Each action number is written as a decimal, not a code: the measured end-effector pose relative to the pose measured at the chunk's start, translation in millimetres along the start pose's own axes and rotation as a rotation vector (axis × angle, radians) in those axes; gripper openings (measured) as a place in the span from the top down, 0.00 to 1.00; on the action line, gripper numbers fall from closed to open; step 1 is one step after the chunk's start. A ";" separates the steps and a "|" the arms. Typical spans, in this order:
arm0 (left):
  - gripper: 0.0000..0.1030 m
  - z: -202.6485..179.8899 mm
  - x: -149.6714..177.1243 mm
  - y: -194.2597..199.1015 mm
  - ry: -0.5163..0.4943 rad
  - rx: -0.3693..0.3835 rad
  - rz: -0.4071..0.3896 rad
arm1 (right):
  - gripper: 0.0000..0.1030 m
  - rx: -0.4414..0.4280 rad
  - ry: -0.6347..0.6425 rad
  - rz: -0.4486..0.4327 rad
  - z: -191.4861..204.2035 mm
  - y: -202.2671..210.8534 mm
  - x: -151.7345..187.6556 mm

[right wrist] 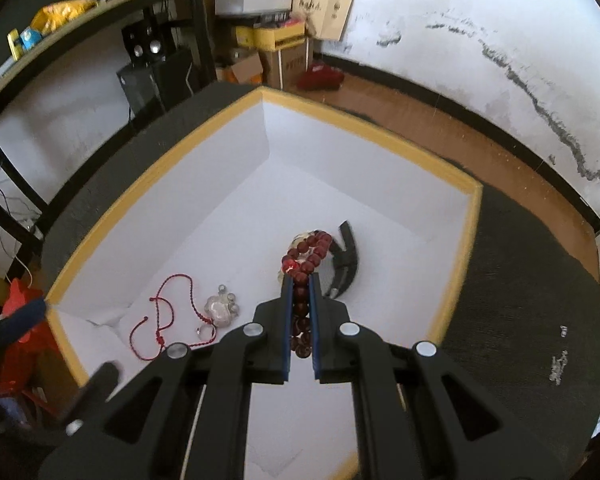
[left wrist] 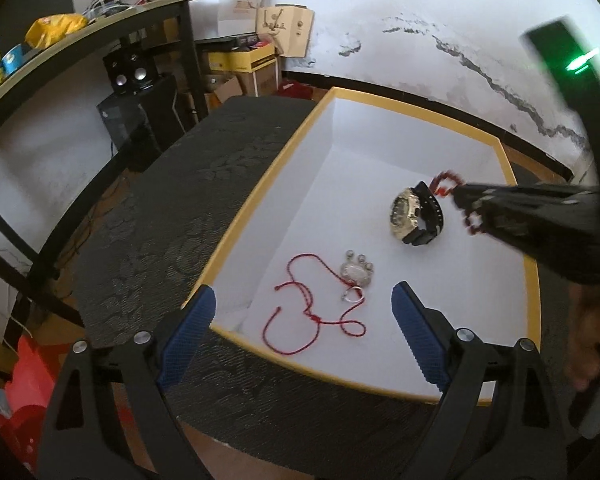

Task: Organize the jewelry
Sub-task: 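Lower the red bead bracelet into the box and open the right gripper, then move both tools back toward the silver chain on the rug, then grasp the silver charm with the left gripper while the right gripper grasps the silver chain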

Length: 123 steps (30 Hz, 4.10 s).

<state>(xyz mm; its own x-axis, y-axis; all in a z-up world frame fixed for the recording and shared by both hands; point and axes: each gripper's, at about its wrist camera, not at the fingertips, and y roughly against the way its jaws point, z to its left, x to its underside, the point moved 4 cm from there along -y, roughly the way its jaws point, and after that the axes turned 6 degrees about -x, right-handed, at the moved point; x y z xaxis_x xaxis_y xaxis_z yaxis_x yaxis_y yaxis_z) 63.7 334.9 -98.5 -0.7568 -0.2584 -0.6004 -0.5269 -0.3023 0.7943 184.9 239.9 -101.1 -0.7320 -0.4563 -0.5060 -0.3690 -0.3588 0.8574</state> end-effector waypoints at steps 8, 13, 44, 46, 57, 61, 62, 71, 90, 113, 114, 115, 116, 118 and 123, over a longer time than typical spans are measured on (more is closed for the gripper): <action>0.15 15.2 -0.2 1.1 0.020 -0.003 -0.003 | 0.92 0.007 -0.008 0.094 1.0 -42.6 -0.4; 0.15 17.0 2.0 -0.6 0.026 -0.003 0.005 | 0.92 0.022 0.002 0.092 1.5 -45.8 -2.9; 0.11 -118.5 -12.2 52.1 -0.137 0.093 -0.068 | 0.06 0.091 -0.156 -0.236 -123.8 157.9 76.1; 0.11 -140.2 -11.5 54.4 -0.158 0.113 -0.072 | 0.06 0.136 -0.177 -0.237 -153.8 174.1 100.0; 0.11 -299.6 4.8 57.1 -0.302 0.252 -0.066 | 0.06 0.268 -0.378 -0.230 -290.6 210.9 210.5; 0.11 -343.5 9.1 54.8 -0.350 0.281 -0.066 | 0.06 0.291 -0.429 -0.234 -323.3 215.9 235.9; 0.11 -355.4 9.7 53.6 -0.360 0.289 -0.066 | 0.06 0.293 -0.436 -0.236 -327.7 217.1 239.1; 0.11 -413.2 8.0 33.2 -0.419 0.299 -0.062 | 0.06 0.312 -0.489 -0.245 -365.0 202.6 253.5; 0.11 -526.9 1.7 -73.2 -0.416 0.300 0.006 | 0.06 0.269 -0.525 -0.203 -401.1 151.8 280.7; 0.82 -563.5 12.9 -75.1 -0.450 0.268 -0.057 | 0.06 0.238 -0.550 -0.242 -412.3 165.7 281.5; 0.85 -563.3 12.6 -75.4 -0.450 0.266 -0.060 | 0.06 0.237 -0.549 -0.241 -411.2 165.4 280.8; 0.88 -562.8 12.6 -75.6 -0.456 0.258 -0.065 | 0.06 0.235 -0.549 -0.241 -411.1 165.2 280.4; 0.87 -562.7 13.0 -75.5 -0.458 0.262 -0.067 | 0.06 0.235 -0.549 -0.242 -411.0 165.1 279.9; 0.88 -561.6 13.0 -75.4 -0.465 0.267 -0.070 | 0.06 0.236 -0.548 -0.243 -411.1 164.9 279.9; 0.88 -557.3 10.6 -75.6 -0.454 0.274 -0.059 | 0.06 0.239 -0.547 -0.238 -411.7 162.3 278.8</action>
<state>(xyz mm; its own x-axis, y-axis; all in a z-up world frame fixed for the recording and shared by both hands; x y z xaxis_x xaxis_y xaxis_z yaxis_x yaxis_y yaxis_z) 311.1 -156.3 -216.5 -0.7822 0.1935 -0.5922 -0.6092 -0.0382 0.7921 156.6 -280.8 -141.9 -0.7774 0.1176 -0.6179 -0.6286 -0.1792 0.7568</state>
